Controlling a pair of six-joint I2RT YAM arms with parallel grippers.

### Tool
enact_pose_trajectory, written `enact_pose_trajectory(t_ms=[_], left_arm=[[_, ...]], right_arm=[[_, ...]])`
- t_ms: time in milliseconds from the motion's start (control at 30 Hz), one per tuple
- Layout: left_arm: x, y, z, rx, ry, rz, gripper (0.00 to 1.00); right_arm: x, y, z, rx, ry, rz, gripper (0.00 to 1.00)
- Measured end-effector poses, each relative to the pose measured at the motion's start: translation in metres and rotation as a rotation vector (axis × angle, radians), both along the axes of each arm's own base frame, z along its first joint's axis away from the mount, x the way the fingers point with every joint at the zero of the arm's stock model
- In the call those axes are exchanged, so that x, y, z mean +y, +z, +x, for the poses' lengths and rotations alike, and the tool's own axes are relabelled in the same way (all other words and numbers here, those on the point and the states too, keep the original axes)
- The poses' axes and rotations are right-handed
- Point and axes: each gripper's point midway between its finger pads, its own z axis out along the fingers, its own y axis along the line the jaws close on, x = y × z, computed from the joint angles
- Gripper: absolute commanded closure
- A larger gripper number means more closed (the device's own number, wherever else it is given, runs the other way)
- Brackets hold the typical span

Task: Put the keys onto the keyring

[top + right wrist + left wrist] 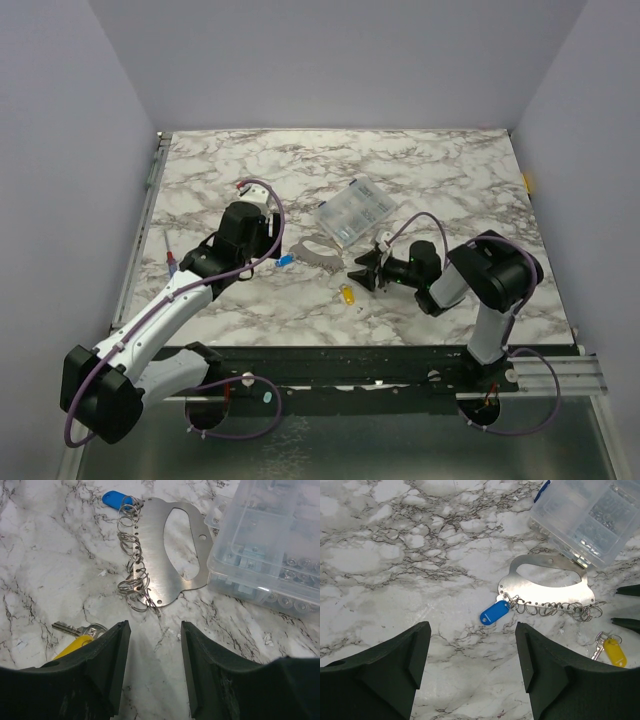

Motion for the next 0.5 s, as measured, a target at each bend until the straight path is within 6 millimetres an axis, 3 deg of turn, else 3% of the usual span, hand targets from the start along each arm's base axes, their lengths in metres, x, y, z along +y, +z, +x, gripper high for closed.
enact_pose_trajectory(t_ms=[267,500], left_arm=[[0.0,0.0,0.0,0.0,0.0,0.0,0.25],[0.0,-0.001,0.0,0.001,0.0,0.001,0.25]], right_arm=[[0.008,-0.001,0.013,-0.058,0.017,0.008,0.57],[0.012,-0.004,0.013,-0.061,0.04,0.017,0.58]])
